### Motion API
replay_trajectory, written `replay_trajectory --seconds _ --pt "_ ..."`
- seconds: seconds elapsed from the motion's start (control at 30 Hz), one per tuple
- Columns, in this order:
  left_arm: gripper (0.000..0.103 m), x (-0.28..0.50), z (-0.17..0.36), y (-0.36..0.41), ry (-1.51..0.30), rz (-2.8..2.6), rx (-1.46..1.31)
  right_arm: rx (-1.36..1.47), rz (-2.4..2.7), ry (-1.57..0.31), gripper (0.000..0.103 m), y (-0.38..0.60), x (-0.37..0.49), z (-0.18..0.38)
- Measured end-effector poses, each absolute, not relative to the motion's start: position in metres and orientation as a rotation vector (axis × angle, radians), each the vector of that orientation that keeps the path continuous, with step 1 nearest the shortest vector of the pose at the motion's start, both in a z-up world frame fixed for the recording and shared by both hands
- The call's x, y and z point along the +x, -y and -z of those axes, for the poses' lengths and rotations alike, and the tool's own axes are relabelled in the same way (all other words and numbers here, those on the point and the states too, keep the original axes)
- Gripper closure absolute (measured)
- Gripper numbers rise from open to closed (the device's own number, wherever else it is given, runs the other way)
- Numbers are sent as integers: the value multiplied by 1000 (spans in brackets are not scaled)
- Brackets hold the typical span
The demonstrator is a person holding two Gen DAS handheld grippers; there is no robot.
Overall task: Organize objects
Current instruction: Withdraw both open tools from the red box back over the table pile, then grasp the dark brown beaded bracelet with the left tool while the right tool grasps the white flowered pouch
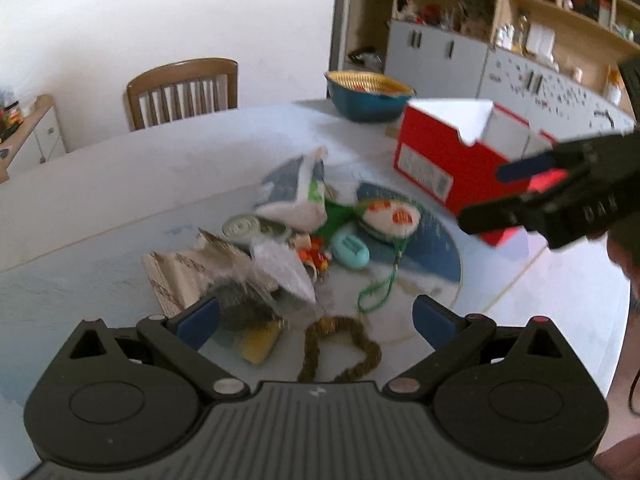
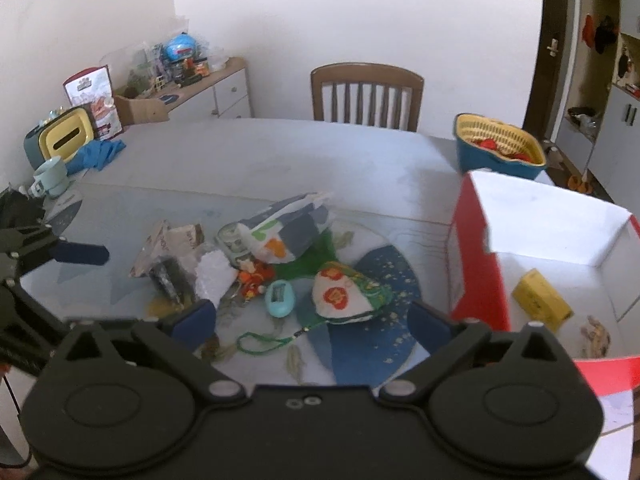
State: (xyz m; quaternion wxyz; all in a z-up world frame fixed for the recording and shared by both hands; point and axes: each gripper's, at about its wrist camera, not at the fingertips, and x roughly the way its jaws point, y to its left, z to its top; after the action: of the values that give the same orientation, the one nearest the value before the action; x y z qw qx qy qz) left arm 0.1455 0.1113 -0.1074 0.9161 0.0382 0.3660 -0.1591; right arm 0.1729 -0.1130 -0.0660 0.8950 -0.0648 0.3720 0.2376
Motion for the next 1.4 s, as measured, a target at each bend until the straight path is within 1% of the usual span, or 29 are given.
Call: replay_trajectory --seconds 0.47,0.87,1.03,1.1,1.13,1.27,1.3,1.33,1.4 --pt "0 153 152 -100 -827 357 99 -222 -410 -835 2 87 216 111" --pt "1 155 163 -95 -855 355 111 -244 -399 -885 8 80 243 129" --pt "8 153 161 -92 -850 349 127 -261 -408 -896 9 77 248 136" --pt "13 152 161 -91 -847 348 133 -268 -403 -902 11 75 251 140" --pt "14 152 161 -90 -845 350 138 -270 -401 -906 13 75 252 142" --pt "14 151 162 -85 -847 336 172 -273 -400 -915 16 73 255 146" --pt "16 151 162 -83 -848 331 184 -275 -397 -916 17 73 256 146" --pt "19 150 162 -81 -847 323 202 -272 -395 -921 21 73 257 147" --pt "36 148 160 -77 -846 310 234 -252 -388 -934 24 76 260 148"
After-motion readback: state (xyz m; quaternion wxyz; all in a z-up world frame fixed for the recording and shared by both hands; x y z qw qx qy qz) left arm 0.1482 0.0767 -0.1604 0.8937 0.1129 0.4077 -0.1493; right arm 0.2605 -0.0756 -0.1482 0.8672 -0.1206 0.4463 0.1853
